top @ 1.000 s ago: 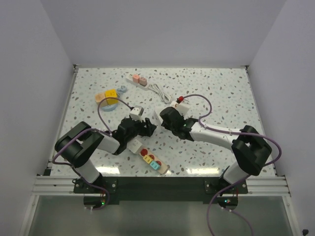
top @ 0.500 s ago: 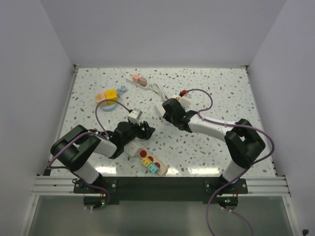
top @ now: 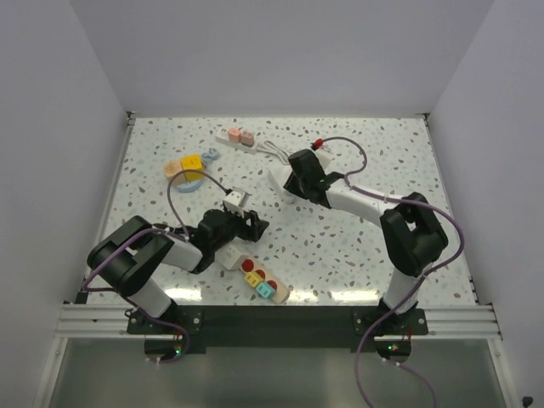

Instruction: Insert the plug

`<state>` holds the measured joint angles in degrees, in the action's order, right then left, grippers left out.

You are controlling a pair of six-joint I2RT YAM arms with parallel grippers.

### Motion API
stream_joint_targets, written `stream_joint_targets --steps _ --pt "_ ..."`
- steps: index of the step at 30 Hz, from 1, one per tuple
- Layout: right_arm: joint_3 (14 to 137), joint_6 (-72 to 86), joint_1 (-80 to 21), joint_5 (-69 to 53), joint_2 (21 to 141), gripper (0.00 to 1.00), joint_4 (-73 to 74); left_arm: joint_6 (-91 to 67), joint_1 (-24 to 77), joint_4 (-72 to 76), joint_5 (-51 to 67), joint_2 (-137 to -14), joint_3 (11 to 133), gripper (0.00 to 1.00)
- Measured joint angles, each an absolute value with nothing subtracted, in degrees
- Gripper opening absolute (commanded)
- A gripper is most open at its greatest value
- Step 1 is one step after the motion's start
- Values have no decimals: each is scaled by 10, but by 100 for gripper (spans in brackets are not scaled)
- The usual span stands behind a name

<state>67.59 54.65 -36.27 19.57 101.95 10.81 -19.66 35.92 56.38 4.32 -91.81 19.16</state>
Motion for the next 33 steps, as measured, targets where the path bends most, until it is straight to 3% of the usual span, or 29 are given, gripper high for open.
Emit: stream_joint_targets --steps 14,33 --pt "803 504 -327 147 1113 0 144 -178 361 556 48 -904 191 73" --pt "1127 429 -288 84 1313 0 298 -167 361 573 62 -904 181 73"
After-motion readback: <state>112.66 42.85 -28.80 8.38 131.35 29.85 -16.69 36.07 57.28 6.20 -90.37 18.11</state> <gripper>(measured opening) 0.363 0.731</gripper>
